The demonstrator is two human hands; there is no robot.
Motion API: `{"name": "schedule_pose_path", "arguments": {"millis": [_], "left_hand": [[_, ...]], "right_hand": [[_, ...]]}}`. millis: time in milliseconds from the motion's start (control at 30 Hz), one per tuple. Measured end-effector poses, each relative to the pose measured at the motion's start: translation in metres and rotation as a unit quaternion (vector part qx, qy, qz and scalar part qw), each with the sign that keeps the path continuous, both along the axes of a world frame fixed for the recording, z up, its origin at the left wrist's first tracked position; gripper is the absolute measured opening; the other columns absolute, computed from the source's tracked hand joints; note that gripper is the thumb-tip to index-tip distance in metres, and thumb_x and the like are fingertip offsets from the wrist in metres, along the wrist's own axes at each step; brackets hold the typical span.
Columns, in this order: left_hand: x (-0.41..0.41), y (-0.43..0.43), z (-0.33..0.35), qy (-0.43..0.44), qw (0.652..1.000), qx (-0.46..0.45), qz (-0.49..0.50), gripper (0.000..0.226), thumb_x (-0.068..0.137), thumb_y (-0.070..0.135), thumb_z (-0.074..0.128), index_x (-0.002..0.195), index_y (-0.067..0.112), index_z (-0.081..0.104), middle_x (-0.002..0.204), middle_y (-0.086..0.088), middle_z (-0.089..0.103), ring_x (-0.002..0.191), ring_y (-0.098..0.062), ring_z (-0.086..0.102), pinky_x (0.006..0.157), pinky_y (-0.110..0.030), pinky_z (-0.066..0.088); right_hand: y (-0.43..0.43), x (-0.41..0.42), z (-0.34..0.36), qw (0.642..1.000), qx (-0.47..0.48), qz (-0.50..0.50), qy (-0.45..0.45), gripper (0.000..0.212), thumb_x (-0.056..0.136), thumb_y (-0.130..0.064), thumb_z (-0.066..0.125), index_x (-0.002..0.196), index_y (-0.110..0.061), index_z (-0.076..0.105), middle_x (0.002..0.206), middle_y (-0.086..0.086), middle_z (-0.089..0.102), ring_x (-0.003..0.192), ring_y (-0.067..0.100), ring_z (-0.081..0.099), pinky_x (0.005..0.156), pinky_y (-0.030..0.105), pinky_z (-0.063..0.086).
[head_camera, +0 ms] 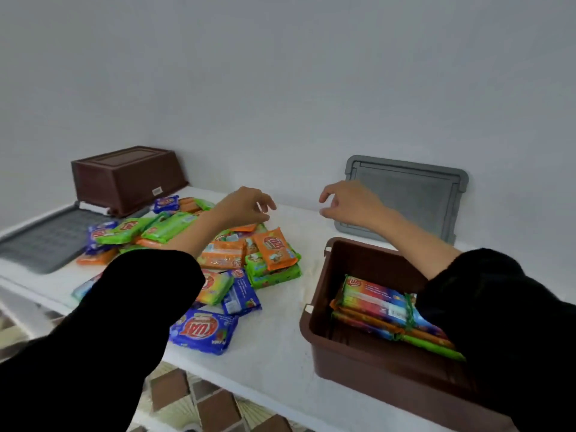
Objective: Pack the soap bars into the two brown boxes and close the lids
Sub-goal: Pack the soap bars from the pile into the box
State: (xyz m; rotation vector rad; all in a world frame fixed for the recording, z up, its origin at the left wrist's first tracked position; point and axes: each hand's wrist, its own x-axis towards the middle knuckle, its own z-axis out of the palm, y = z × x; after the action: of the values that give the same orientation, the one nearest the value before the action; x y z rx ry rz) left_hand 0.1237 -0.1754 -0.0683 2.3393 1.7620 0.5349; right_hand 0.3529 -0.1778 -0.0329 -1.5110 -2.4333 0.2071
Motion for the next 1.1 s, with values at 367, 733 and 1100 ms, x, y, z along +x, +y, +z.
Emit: {"name": "schedule_pose_path", "arguments": {"millis": [367,733,1100], "left_hand": [[-0.084,-0.001,-0.102,0.231,0.965,-0.098,0.071,0.081,0.080,0.035,0.069,0.146,0.030,0.023,0.149,-0.007,0.029,0.133,-0.025,0.034,0.109,-0.040,0.032],[-0.096,0.003,-0.106,0.284,0.958,-0.025,-0.020,0.077,0.082,0.041,0.065,0.145,0.019,0.028,0.133,-0.009,0.045,0.115,-0.023,0.048,0.093,-0.033,0.042],[-0.067,0.009,-0.041,0.087,0.995,0.055,-0.012,0.074,0.069,0.040,0.076,0.134,0.014,0.050,0.114,-0.012,0.055,0.103,-0.027,0.052,0.084,-0.029,0.036]], "right_hand": [[0.039,-0.122,-0.079,0.971,-0.149,0.029,-0.185,0.077,0.088,-0.038,0.055,0.149,-0.026,0.011,0.150,0.023,0.019,0.129,0.035,0.041,0.099,0.035,0.040],[0.052,-0.138,-0.100,0.965,-0.132,0.019,-0.224,0.072,0.079,-0.046,0.065,0.140,-0.020,0.038,0.132,0.010,0.053,0.118,0.026,0.052,0.087,0.031,0.046],[0.047,-0.075,-0.018,0.985,-0.173,-0.015,0.012,0.074,0.081,-0.030,0.068,0.145,-0.029,0.031,0.146,0.007,0.038,0.131,0.028,0.040,0.098,0.036,0.043]]}}
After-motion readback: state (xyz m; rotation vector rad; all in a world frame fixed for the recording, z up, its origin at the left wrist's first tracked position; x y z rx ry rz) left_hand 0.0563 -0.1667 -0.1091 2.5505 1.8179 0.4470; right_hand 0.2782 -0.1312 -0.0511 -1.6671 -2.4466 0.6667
